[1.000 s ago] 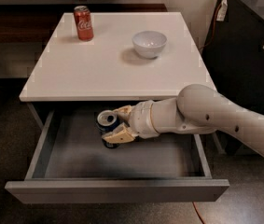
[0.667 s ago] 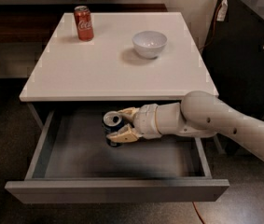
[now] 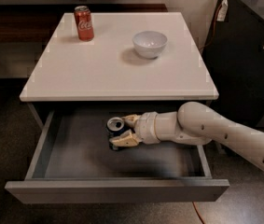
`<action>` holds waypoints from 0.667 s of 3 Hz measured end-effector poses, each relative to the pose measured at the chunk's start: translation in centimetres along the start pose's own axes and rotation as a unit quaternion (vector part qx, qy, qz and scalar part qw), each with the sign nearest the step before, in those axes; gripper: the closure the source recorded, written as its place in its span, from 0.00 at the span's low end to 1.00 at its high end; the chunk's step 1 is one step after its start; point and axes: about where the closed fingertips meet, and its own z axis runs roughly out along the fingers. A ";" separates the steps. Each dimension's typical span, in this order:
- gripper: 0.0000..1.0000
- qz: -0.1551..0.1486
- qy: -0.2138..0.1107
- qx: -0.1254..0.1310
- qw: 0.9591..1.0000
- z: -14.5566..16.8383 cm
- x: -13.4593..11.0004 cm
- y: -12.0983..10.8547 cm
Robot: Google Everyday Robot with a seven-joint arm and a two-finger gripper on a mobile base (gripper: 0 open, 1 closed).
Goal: Place pepsi can into top drawer
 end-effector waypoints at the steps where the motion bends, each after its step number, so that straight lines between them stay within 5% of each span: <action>1: 0.48 0.019 0.000 -0.004 1.000 0.8 1.2 -0.2; 2: 0.24 0.017 -0.001 -0.005 1.000 0.9 1.0 0.0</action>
Offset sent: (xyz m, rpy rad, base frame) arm 0.0031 0.0003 -0.0112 0.0097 0.0284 -0.0090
